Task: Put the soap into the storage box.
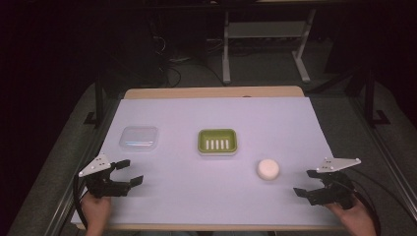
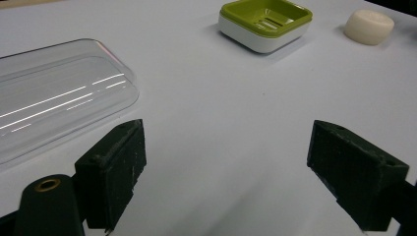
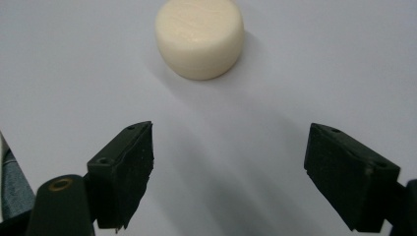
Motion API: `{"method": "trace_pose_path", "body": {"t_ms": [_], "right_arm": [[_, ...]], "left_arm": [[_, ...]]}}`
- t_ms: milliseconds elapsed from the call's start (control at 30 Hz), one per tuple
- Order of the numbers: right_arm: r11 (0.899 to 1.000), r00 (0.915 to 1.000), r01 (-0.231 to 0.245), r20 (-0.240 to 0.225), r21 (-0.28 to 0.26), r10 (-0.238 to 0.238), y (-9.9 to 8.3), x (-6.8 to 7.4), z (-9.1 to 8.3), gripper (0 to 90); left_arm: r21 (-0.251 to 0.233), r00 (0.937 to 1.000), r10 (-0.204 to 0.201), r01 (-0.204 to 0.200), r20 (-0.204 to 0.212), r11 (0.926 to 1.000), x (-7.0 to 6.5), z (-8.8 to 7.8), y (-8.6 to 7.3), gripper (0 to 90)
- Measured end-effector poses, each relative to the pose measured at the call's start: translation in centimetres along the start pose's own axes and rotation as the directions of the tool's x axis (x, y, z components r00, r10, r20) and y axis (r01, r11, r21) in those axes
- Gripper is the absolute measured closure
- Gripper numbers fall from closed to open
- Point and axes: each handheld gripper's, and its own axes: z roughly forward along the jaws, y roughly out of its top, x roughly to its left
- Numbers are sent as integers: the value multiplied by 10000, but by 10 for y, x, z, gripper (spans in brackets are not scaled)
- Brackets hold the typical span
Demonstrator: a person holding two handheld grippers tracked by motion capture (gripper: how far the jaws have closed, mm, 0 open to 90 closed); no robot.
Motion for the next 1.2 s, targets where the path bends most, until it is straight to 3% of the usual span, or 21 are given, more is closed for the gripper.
{"method": "trace_pose_path", "body": {"t_ms": [200,733,1200], "right_arm": [[9995,9996,243,142,198,-246,3,4,1,179],[9988,9988,492,46,47,-492,13,11,4,174],[9958,9983,555,-204,729,-541,34,15,13,156]], "left_arm": [[25,10000,20,-20,-1,10000,0,0,0,145],[55,10000,28,-28,-25,10000,-1,-1,0,145],[26,9999,65,-65,-82,10000,-1,-1,0,145]]}}
